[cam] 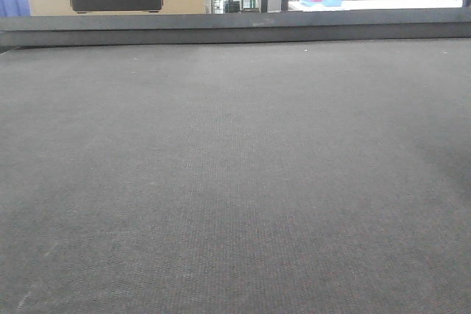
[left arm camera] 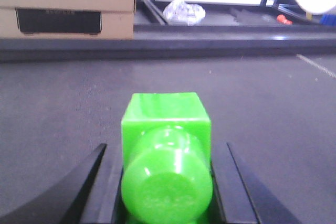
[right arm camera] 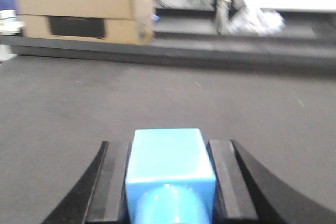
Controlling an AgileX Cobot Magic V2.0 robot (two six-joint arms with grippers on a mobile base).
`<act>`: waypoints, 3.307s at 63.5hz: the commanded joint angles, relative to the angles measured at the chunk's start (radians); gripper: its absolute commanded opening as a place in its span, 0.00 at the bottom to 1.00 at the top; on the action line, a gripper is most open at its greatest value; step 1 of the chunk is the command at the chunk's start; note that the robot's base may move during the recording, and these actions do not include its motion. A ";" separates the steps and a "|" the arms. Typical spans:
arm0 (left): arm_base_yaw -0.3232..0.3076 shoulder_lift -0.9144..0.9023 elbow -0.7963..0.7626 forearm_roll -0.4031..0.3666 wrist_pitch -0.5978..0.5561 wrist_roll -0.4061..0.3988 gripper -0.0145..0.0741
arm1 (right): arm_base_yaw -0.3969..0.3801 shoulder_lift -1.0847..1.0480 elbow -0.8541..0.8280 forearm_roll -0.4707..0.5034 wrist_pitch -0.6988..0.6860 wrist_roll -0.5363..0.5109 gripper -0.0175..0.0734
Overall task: Grab block from conveyor and place in blue bin
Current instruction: 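Lift both held bricks up off the conveyor belt, then drive away from the conveyor past the red-framed table holding both bricks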
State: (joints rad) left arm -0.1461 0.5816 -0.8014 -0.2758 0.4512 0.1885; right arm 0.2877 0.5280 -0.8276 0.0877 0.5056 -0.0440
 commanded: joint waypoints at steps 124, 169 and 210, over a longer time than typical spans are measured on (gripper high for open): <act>-0.006 -0.200 0.052 0.128 -0.104 0.002 0.04 | 0.104 -0.061 0.002 0.004 -0.094 -0.037 0.02; -0.006 -0.200 0.052 0.128 -0.104 0.002 0.04 | 0.104 -0.061 0.002 0.004 -0.094 -0.037 0.02; -0.006 -0.200 0.052 0.128 -0.104 0.002 0.04 | 0.104 -0.061 0.002 0.004 -0.094 -0.037 0.02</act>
State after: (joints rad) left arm -0.1470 0.3844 -0.7476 -0.1445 0.3607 0.1905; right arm 0.3903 0.4731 -0.8276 0.0958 0.4344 -0.0794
